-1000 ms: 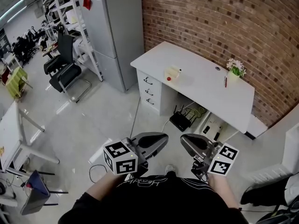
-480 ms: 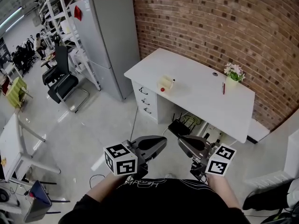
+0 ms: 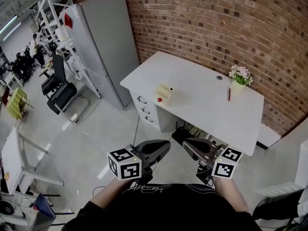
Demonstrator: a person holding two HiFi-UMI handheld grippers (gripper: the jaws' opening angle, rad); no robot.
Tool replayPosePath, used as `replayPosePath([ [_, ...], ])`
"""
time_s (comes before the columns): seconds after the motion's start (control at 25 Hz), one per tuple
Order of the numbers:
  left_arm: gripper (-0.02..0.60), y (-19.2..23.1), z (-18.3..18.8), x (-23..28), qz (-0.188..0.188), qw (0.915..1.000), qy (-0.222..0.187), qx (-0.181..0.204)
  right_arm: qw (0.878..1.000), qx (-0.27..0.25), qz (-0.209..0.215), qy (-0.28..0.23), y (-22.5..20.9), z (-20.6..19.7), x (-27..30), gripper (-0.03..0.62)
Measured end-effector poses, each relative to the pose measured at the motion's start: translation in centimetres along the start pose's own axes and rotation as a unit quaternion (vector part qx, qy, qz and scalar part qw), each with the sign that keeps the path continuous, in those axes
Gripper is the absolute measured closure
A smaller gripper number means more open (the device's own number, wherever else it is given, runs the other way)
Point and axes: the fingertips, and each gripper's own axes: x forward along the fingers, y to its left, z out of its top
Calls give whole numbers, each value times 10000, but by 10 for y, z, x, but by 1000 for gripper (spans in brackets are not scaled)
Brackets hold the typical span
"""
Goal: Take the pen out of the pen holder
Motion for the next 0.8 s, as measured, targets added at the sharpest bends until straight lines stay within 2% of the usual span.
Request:
replayPosePath([
  [0.24, 578, 8, 11, 25, 73, 9999, -100, 92, 9998, -11, 91, -173, -23, 21, -9, 591],
  [0.48, 578, 16, 9, 33, 173, 9998, -101, 55, 9999, 7, 49, -149, -41, 22, -15, 591],
  [0.8, 578, 34, 9, 38, 254, 9996, -111, -74, 9991, 185, -206, -334, -67, 29, -14, 591],
])
